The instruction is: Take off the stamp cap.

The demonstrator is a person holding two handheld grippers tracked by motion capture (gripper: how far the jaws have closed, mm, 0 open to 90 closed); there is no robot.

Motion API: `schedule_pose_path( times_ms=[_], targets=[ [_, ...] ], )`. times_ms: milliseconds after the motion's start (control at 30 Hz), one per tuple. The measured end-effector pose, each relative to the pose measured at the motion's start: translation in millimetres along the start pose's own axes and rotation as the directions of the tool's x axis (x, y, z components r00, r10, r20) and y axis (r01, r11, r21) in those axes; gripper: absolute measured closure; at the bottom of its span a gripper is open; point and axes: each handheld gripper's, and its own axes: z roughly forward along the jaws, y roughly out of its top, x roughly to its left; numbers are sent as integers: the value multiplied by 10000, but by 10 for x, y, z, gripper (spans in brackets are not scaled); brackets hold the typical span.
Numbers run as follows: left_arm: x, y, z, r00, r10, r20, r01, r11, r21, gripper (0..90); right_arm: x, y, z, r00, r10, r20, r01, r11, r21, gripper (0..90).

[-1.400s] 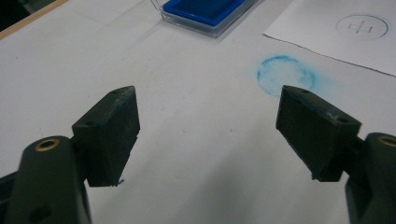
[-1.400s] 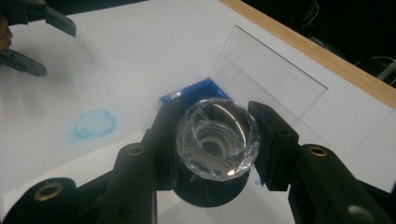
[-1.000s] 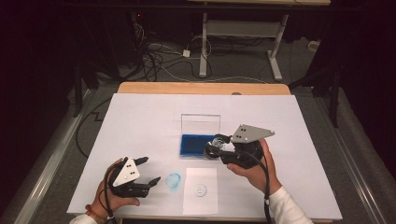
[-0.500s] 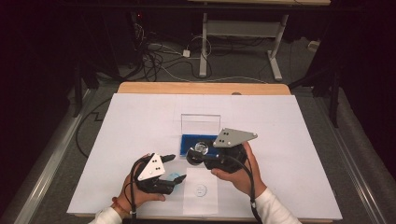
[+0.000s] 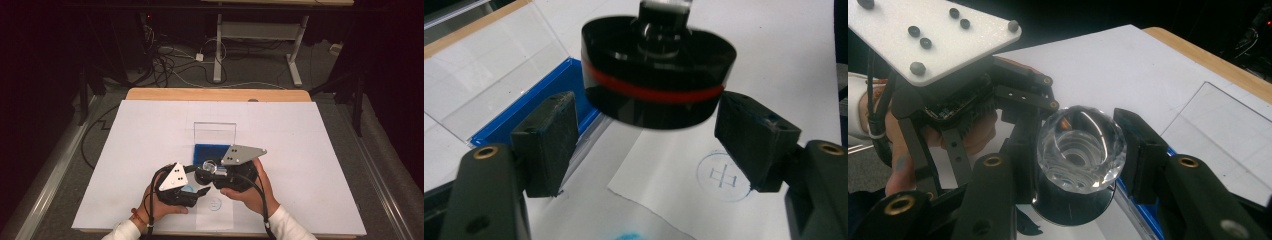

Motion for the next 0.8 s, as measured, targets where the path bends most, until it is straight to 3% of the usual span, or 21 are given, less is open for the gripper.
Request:
schedule_pose_path(
  times_ms=[233, 333, 500, 800],
  targets=[
    [8, 3, 8, 10000, 19, -68, -19, 10000, 71, 287, 22, -34, 53, 10000, -17, -81, 18, 9999, 131, 573],
    [-4, 2, 15, 9997, 233, 4, -233, 9996, 159, 317, 27, -40, 68, 9999, -50, -109, 52, 9997, 227, 573],
    [-48, 15, 27, 9974, 672, -260, -662, 9971, 380, 351, 17, -62, 80, 9999, 30, -170, -25, 9995, 300, 573],
    [-59, 22, 26, 9945, 979, -385, -957, 9939, 555, 357, -5, -78, 76, 9995, 227, -233, -220, 9993, 295, 574]
  ],
)
